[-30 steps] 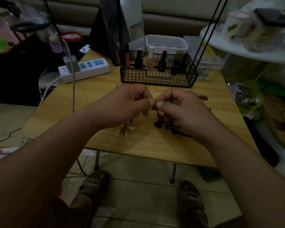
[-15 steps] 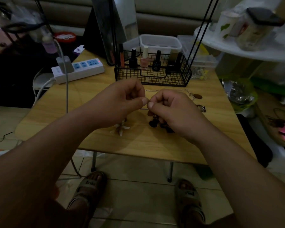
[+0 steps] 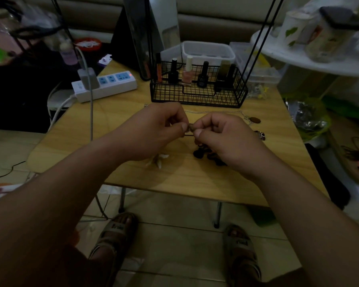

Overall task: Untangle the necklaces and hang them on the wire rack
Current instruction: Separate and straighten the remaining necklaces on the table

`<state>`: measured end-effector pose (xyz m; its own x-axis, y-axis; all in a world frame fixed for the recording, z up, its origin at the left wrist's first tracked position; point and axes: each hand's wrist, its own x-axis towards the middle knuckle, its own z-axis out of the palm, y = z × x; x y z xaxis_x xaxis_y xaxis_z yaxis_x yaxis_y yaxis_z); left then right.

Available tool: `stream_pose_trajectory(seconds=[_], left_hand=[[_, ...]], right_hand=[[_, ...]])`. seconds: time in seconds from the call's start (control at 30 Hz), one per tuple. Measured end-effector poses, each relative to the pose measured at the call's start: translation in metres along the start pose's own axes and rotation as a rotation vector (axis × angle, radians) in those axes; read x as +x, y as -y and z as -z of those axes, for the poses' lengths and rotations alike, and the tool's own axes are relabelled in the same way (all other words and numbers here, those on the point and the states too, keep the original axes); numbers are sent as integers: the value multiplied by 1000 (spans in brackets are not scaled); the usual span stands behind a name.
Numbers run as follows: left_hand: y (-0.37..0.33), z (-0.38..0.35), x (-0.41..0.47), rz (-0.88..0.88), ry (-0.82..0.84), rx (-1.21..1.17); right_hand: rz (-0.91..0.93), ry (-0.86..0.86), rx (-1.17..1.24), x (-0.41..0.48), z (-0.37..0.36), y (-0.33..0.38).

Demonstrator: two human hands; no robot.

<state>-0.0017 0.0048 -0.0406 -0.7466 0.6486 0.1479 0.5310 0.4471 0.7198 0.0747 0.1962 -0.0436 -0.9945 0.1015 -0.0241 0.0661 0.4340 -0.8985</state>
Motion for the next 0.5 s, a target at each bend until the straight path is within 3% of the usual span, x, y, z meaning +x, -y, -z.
stream_pose_trajectory(seconds=[0.33, 0.5], left_hand=[[-4, 4, -1, 42, 43, -136], [-7, 10, -2, 74, 73, -171]], right_hand=[[-47, 0, 119, 2, 5, 1], [-23, -1, 57, 0, 8, 3]])
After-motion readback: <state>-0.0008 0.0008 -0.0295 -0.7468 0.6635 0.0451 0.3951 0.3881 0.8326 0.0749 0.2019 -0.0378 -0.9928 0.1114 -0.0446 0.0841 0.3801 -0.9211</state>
